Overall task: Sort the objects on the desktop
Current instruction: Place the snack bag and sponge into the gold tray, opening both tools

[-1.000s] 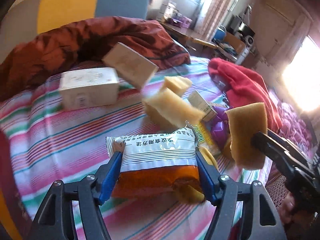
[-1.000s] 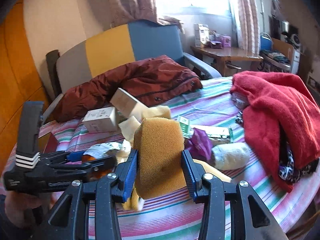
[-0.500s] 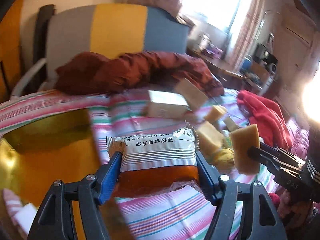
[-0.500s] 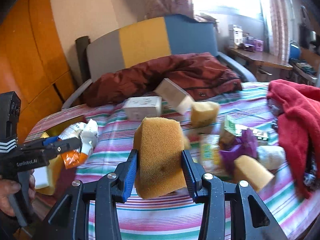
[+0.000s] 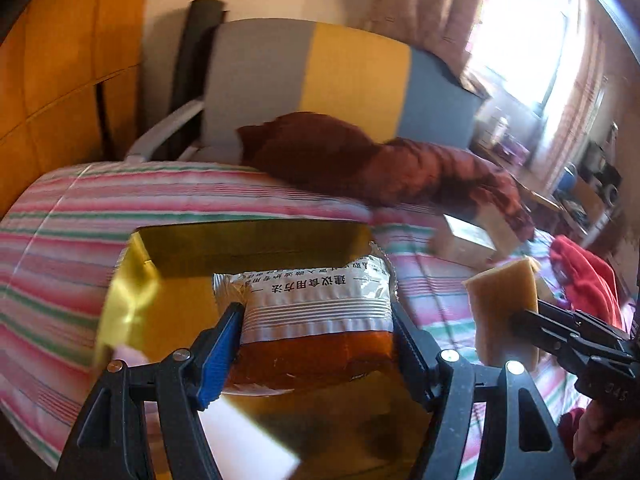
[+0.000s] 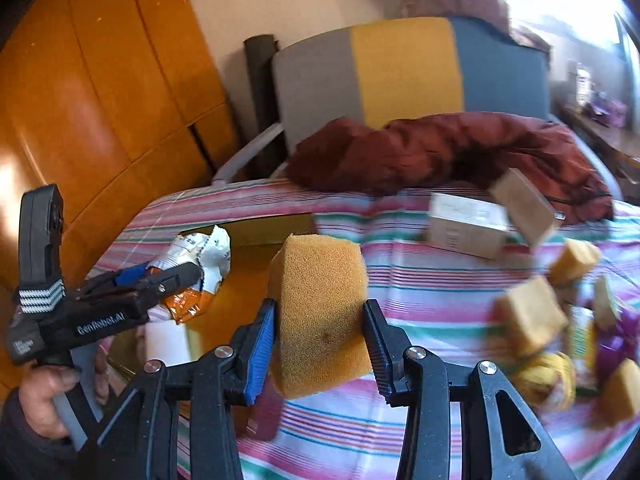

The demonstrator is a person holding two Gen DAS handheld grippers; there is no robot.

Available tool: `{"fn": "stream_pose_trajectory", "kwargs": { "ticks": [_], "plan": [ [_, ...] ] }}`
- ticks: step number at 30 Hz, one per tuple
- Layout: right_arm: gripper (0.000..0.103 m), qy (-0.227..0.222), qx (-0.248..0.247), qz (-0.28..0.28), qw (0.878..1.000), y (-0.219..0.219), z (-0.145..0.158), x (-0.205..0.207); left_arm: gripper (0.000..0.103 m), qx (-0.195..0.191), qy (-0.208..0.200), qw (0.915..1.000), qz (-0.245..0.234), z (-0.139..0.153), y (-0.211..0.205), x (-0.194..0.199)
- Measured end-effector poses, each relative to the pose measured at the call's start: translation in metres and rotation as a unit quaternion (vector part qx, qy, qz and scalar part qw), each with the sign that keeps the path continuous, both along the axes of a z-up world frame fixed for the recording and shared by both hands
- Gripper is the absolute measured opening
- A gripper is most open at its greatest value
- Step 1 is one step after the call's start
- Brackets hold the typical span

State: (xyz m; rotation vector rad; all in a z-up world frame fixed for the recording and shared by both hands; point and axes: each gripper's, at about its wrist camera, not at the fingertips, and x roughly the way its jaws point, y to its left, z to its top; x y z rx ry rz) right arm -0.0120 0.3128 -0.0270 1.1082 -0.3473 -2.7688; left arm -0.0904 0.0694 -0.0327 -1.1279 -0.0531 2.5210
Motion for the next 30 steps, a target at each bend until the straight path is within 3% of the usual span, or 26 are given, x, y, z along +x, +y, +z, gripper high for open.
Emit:
{"fn": "stream_pose_trajectory", "kwargs": {
  "ticks": [9, 14, 17, 19, 20, 30],
  "plan": [
    [0.044, -0.025, -0.015, 0.049, 0.998, -0.06, -0.005, -0.05, 0.073, -0.009, -0.029, 0.9989, 0.037, -0.017, -0.054, -0.041],
    [0.044, -0.042, -0.049, 0.055, 0.996, -0.084, -0.013, -0.082, 0.075, -0.003, -0.057, 0.9955, 0.075, -0.029, -0.077, -0.061],
    [0.048, -0.045, -0.082, 0.066, 0.993, -0.097, -0.016, -0.099, 0.079, 0.017, -0.048, 0.9945, 0.091, -0.027, -0.092, -0.06],
    [0.063, -0.052, -0.099, 0.068, 0.991, -0.103, -0.019, -0.107, 0.08, 0.019, -0.039, 0.9935, 0.106, -0.024, -0.1, -0.057],
    [0.063, -0.051, -0.106, 0.07, 0.991, -0.105, -0.02, -0.108, 0.08, 0.022, -0.036, 0.9928, 0.112, -0.023, -0.104, -0.054],
    [0.063, -0.061, -0.049, 0.073, 0.994, -0.109, -0.031, -0.08, 0.079, 0.009, -0.008, 0.9928, 0.119, -0.014, -0.102, -0.013]
  ]
}}
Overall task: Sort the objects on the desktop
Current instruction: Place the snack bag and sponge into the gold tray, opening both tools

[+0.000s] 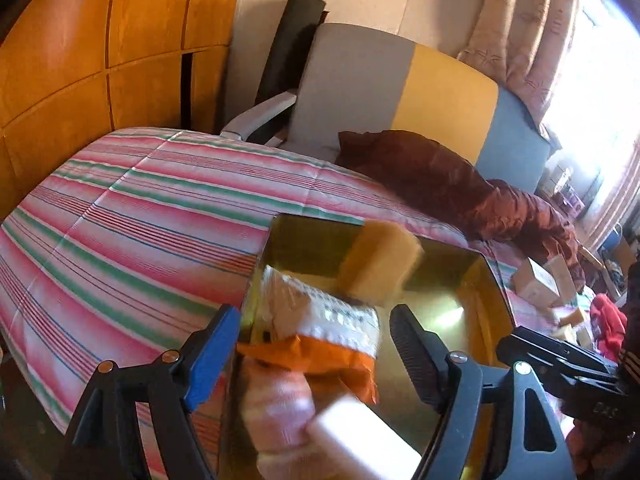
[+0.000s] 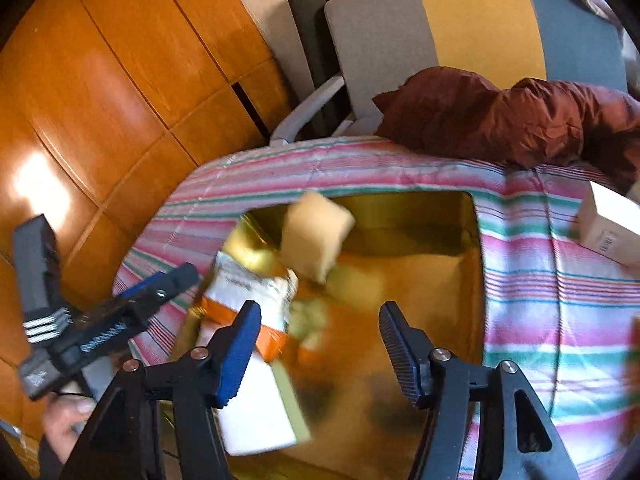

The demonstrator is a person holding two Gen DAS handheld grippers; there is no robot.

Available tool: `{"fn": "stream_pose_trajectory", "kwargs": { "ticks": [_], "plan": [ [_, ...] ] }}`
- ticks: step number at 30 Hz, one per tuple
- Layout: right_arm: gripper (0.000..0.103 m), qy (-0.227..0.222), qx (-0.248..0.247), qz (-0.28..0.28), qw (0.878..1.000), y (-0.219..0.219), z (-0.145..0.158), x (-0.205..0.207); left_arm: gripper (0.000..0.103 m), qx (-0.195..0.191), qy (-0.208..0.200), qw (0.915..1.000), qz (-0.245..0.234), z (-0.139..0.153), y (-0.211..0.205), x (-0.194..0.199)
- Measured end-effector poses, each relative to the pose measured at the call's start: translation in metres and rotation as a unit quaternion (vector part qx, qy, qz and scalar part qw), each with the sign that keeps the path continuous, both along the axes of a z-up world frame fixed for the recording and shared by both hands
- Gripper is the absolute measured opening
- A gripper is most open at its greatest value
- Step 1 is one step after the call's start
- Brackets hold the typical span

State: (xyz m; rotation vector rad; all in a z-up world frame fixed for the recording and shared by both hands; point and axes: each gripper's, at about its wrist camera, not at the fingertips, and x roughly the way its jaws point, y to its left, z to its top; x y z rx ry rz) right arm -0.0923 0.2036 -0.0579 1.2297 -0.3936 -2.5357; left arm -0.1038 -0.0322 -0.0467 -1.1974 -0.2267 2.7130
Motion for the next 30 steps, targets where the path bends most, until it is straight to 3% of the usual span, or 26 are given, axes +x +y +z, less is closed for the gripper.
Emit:
{"fn": "stream_pose_trajectory", "kwargs": {
  "ticks": [20, 30],
  "plan": [
    [0.072, 0.034, 0.068, -0.024, 0.997, 0.016, 0.001, 0.056, 0.079, -0.042, 0.026, 0.998, -0.041, 0.017, 0.044, 0.056],
    [0.073, 0.043, 0.072, -0.069, 0.994, 0.052, 0.007, 0.073, 0.079, -0.054, 0.026, 0.995, -0.079, 0.017, 0.074, 0.065]
  ]
}}
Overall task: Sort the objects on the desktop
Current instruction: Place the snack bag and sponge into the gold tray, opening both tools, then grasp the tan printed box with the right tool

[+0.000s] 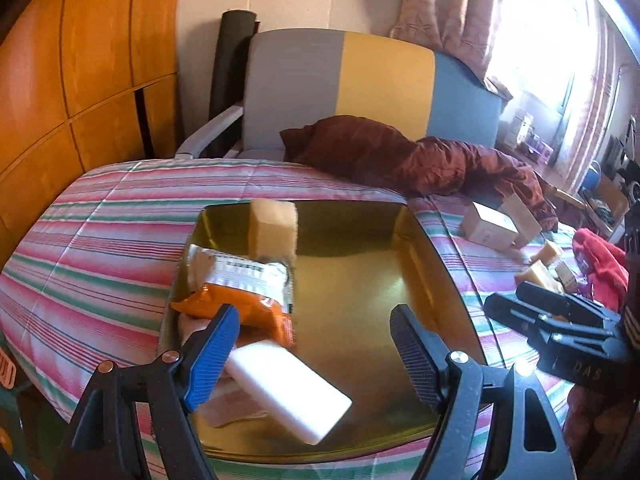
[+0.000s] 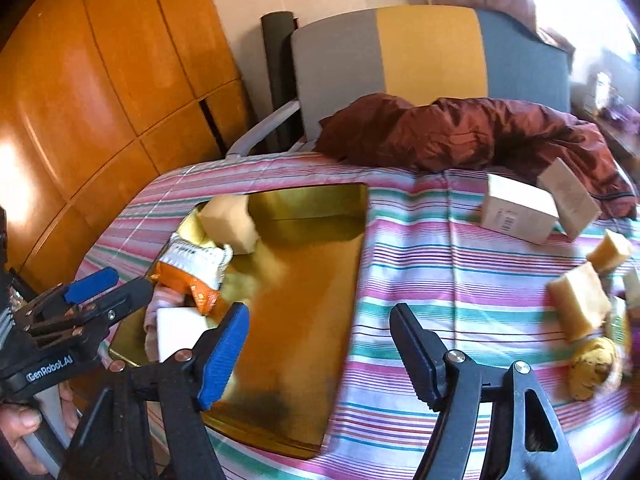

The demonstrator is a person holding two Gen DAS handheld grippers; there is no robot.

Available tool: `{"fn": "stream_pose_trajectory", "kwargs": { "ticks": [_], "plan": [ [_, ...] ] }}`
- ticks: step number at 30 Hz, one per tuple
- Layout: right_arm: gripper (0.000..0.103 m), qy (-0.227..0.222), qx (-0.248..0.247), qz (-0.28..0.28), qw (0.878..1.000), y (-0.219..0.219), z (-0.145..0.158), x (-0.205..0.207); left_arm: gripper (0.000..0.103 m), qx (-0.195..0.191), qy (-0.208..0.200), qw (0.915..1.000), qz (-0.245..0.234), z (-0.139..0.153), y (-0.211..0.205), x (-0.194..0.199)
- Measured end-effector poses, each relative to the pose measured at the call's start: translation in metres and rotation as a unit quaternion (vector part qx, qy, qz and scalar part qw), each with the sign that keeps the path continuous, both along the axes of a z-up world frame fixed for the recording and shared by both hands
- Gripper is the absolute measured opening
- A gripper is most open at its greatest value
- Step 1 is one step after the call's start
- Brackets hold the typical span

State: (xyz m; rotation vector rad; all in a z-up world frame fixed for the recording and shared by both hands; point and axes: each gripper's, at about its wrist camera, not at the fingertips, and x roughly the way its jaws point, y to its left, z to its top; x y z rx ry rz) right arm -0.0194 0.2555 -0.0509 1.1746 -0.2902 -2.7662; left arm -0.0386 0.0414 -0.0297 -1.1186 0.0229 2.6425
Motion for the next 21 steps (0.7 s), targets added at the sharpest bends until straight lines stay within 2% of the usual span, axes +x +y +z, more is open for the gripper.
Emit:
{"fn": "stream_pose_trajectory", "kwargs": {
  "ticks": [21],
  "plan": [
    [0.08, -0.022, -0.013, -0.11, 0.994, 0.098, -0.014, 0.025, 0.079, -0.006, -0.023, 0.9971, -0.073, -0.007, 0.054, 0.007]
  ]
}}
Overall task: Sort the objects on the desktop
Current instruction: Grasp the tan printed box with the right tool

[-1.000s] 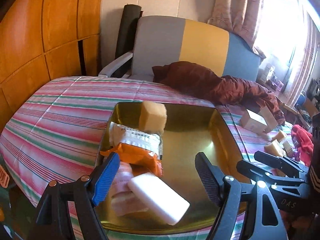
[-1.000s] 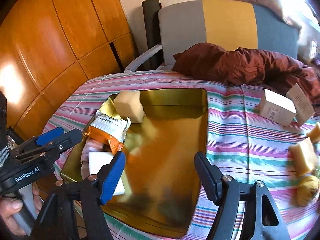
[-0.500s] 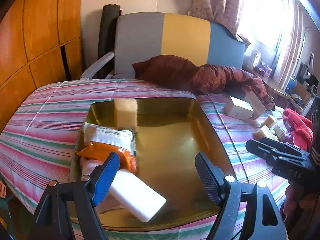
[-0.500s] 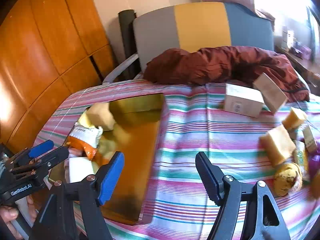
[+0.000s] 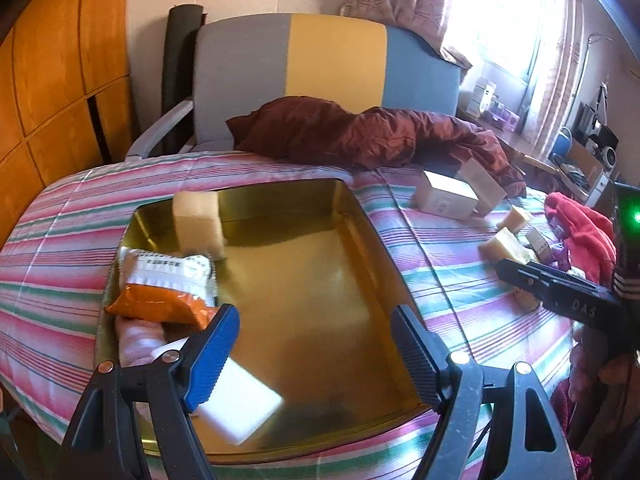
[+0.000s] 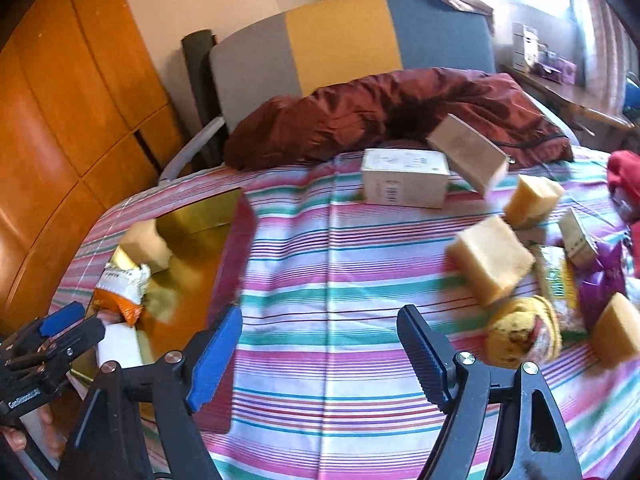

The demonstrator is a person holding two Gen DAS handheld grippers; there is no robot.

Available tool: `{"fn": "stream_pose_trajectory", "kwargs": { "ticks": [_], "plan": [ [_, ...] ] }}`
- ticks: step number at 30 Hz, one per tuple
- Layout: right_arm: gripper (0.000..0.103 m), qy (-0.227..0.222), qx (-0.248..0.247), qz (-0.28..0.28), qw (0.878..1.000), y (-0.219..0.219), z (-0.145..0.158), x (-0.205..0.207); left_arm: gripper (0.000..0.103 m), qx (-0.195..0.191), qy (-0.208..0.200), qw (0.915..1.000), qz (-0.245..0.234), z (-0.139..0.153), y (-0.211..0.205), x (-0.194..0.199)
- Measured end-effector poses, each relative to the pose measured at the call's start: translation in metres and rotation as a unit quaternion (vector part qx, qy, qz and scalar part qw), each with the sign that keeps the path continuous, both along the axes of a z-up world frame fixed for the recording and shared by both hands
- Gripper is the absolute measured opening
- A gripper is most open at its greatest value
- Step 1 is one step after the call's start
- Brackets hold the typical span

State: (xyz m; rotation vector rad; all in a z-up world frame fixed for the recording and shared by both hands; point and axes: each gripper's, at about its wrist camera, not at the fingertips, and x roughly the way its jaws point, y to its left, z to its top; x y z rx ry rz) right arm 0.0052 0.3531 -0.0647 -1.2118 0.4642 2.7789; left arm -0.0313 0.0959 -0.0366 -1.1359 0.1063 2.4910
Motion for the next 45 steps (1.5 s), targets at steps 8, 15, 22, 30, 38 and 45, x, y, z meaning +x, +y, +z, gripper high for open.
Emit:
{"fn": "stream_pose_trajectory", "kwargs": {
  "ticks": [8, 15, 22, 30, 38, 45],
  "plan": [
    [0.081, -0.008, 0.032, -0.032, 0.999, 0.042, 0.006, 0.002, 0.08, -0.008, 0.001, 0.9995, -0.032, 0.003, 0.022, -0.001],
    [0.081, -0.009, 0.101, -0.049, 0.994, 0.081, 0.017, -0.006, 0.08, -0.013, 0.002, 0.9971, -0.075, 0.007, 0.05, -0.008],
    [0.08, -0.016, 0.149, -0.05, 0.987, 0.108, 0.016, -0.026, 0.08, -0.014, -0.011, 0.9938, -0.11, 0.003, 0.082, -0.017],
    [0.08, -0.038, 0.234, -0.023, 0.971, 0.126, 0.008, -0.065, 0.08, -0.029, -0.005, 0.9896, -0.141, 0.002, 0.11, -0.035],
    [0.08, -0.089, 0.326, 0.037, 0.94, 0.139, -0.017, -0.121, 0.08, -0.031, -0.003, 0.9871, -0.157, 0.004, 0.131, -0.059],
    [0.08, -0.114, 0.368, 0.07, 0.92, 0.138, -0.042, -0.147, 0.08, -0.038, -0.011, 0.9852, -0.167, -0.002, 0.145, -0.072]
  ]
}}
